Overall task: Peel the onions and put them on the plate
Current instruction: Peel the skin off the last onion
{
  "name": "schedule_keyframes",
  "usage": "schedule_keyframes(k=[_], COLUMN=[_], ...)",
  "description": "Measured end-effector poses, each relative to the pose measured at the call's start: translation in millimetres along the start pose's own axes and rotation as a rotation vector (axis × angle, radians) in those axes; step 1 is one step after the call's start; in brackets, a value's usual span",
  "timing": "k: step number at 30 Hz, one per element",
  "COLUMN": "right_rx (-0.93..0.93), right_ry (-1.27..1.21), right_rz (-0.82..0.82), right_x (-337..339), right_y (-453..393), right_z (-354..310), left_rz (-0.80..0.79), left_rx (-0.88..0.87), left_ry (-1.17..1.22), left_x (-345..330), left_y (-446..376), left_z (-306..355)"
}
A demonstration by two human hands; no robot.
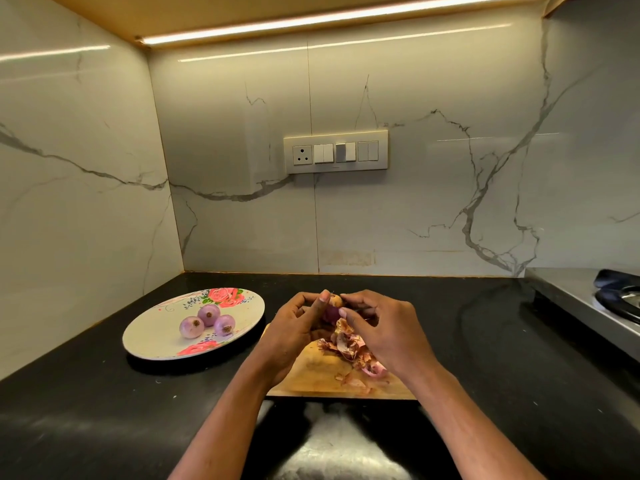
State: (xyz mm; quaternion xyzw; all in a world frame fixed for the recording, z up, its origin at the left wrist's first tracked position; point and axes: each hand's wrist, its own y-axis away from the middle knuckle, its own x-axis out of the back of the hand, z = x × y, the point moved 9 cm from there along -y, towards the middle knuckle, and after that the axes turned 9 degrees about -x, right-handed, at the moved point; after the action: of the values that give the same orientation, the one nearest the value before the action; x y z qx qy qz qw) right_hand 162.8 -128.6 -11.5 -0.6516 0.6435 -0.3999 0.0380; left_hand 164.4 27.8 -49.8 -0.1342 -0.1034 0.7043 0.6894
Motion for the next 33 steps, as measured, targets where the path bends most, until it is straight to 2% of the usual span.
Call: schedule_keyframes(k=[7, 14, 22, 33], right_rx=[-0.004, -0.053, -0.076, -0.156], right_ry=[0.042, 0.026, 0.011, -0.194], right_rz=[0.006, 0.084, 0.156, -0.037], right_x=[-0.1, 3.6, 6.9, -2.7], right_y=[1.8, 2.5, -0.6, -3.6], right_z=[2.5, 3.6, 3.5, 11.9], left_rz=[-0.044, -0.046, -0.055, -0.034], left_rx=[-0.049, -0.104, -0.11, -0.026], left_ry=[-0.061, -0.191, -0.089, 0.101], left_x=[-3.7, -8.3, -9.0, -4.8], left_y=[0.4, 0.0, 1.9, 1.3], left_z=[3.5, 5.9, 8.4, 3.2])
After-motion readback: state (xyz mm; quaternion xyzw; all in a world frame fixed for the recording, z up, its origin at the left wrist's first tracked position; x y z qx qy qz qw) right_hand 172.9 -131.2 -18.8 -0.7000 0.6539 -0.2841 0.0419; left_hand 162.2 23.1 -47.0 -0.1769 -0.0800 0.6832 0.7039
